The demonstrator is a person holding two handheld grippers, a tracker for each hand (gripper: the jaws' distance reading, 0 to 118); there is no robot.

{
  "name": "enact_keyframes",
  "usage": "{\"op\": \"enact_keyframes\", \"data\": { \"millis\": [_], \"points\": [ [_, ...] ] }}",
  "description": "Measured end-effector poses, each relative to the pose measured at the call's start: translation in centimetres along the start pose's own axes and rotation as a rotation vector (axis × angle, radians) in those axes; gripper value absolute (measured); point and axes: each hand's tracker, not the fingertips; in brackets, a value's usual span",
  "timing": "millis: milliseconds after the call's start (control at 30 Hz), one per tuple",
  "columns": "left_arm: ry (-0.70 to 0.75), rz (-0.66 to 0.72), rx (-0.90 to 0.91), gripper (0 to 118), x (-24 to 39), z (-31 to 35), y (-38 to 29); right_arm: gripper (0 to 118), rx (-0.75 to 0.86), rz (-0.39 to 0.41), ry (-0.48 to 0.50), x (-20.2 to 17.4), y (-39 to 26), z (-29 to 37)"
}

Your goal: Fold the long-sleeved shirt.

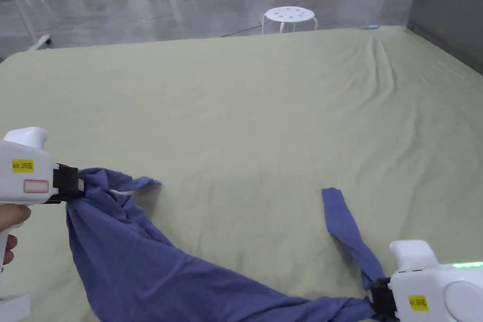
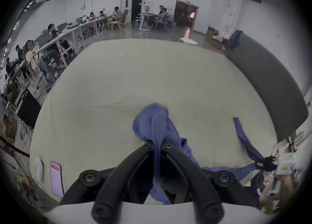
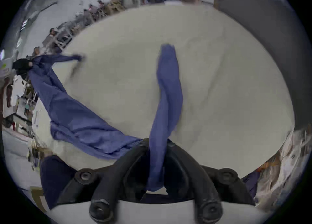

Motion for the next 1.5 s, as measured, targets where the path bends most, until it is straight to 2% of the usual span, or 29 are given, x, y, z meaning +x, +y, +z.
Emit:
{"op": "enact_keyframes", "data": {
  "millis": [133,267,400,500,700,767,867,1100,1333,1500],
  "points": [
    [-0.054,0.048,0.08,3,-0.3,6.6,2.3,9,0.207,0.054,-0.022,-0.6,4.8,8.3],
    [-0.028,0.023,0.196,3,0.3,11.8,5.6,10,0.421,0.073,-0.054,0.1,10.7,16.8],
    [-0.043,0.071,0.283,3,0.7,15.3,9.6,9,0.61,0.109,-0.138,0.0,17.1,24.5],
    [-0.069,0.115,0.298,3,1.2,16.3,13.5,9,0.685,0.107,-0.194,0.1,23.3,28.3],
    [-0.081,0.212,0.321,3,2.4,15.3,22.8,9,0.701,0.072,-0.285,-0.3,35.9,31.5],
    [-0.043,0.21,0.333,3,3.0,14.5,25.5,9,0.672,0.059,-0.302,-0.4,39.5,31.3],
    [-0.013,0.243,0.325,3,3.6,12.6,29.0,9,0.618,-0.014,-0.291,0.1,43.9,29.5],
    [0.024,0.238,0.32,3,4.4,6.5,33.1,9,0.543,-0.075,-0.284,1.2,49.2,23.1],
    [0.026,0.246,0.291,3,3.1,-2.1,33.5,10,0.463,-0.069,-0.25,2.8,50.8,13.5],
    [0.023,0.237,0.198,3,1.2,-10.7,29.5,10,0.361,-0.069,-0.213,5.1,48.1,3.2]
  ]
}}
